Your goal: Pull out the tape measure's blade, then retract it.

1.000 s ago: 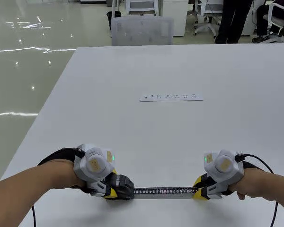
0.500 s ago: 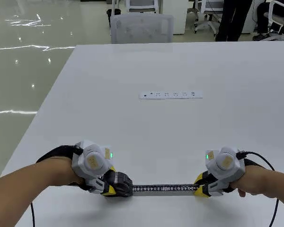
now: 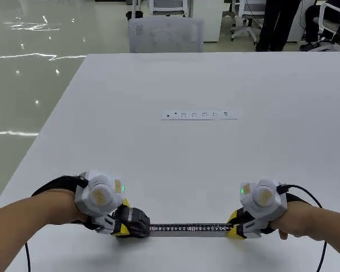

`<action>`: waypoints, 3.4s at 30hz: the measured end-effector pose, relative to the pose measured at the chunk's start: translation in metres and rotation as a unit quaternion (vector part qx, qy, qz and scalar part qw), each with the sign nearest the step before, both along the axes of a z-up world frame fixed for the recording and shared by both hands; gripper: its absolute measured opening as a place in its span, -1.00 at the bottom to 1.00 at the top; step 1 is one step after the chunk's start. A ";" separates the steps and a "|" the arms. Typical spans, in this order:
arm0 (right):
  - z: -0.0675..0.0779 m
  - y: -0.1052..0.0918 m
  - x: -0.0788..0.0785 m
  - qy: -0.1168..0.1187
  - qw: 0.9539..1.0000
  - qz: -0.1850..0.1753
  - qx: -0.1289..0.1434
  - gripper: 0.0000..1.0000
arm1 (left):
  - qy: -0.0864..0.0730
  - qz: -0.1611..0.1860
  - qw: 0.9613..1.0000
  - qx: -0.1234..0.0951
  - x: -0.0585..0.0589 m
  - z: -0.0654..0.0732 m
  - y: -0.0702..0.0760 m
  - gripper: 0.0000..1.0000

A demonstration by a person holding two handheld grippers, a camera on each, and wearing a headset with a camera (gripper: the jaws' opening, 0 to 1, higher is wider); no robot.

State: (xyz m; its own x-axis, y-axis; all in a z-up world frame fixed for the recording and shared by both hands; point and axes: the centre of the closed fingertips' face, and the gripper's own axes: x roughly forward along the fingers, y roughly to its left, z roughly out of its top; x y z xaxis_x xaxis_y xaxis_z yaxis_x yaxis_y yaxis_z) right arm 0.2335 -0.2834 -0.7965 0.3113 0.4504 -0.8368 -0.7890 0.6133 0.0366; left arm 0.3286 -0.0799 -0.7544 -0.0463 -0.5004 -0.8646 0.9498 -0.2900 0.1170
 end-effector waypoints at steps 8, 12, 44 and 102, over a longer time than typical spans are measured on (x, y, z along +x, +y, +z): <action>0.000 -0.002 0.000 0.000 1.000 -0.005 0.008 -0.75 | 0.000 0.006 1.000 -0.003 0.001 0.000 0.001 -0.42; 0.000 -0.005 0.000 0.000 1.000 -0.003 0.004 -0.75 | 0.002 0.006 1.000 -0.003 0.001 0.001 0.000 -0.42; 0.001 -0.024 -0.010 0.007 1.000 -0.014 -0.004 -0.75 | 0.004 0.007 1.000 -0.003 0.001 0.000 0.000 -0.42; 0.000 -0.030 -0.015 0.025 0.999 0.000 -0.031 -0.71 | -0.012 0.006 1.000 -0.011 0.001 -0.001 -0.004 -0.39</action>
